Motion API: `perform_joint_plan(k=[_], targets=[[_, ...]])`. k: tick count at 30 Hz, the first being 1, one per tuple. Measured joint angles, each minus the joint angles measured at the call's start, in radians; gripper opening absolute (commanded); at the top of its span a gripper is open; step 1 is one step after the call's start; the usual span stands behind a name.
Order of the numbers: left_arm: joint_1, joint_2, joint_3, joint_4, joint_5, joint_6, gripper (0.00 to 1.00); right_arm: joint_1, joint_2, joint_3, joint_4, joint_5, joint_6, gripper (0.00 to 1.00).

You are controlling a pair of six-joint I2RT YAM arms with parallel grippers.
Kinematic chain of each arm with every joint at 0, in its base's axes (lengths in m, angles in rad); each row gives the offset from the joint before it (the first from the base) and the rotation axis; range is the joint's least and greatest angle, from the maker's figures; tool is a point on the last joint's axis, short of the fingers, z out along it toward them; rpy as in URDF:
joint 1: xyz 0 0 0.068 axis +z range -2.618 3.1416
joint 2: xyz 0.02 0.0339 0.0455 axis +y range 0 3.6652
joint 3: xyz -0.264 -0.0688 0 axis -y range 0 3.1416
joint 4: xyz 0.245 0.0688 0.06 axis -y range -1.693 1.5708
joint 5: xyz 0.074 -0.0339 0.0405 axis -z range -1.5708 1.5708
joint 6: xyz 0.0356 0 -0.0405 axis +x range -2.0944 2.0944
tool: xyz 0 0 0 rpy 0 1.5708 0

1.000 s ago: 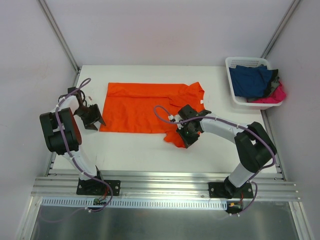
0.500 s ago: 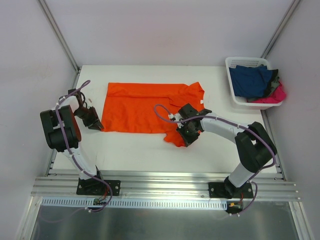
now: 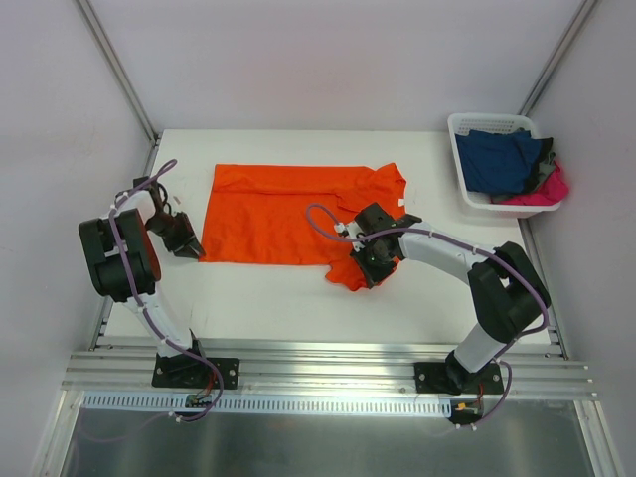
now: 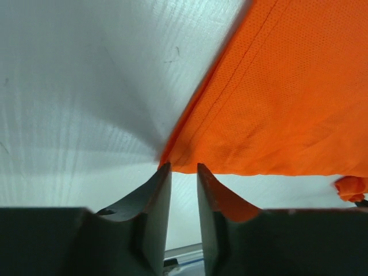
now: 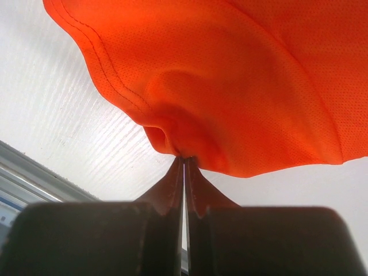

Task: Fold and stack the t-shirts
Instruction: Grap the side of the flattened tshirt closest away from the robot with both arms

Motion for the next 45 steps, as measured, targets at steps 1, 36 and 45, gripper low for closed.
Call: perform_joint_plan(k=[1,36,45], targets=[[0.002,-0.002,0.0,0.0,-0.001,-0.002,0.33,-0.001,0.0,0.0,0.0,0.0,0.0,0.01],[0.029,0.027,0.003,-0.005,0.048,-0.016,0.0,-0.061,0.0,0.016,0.015,0.031,-0.011,0.01],[0.029,0.019,0.053,-0.018,0.081,-0.015,0.0,-0.11,-0.006,0.063,0.037,0.064,-0.026,0.01]])
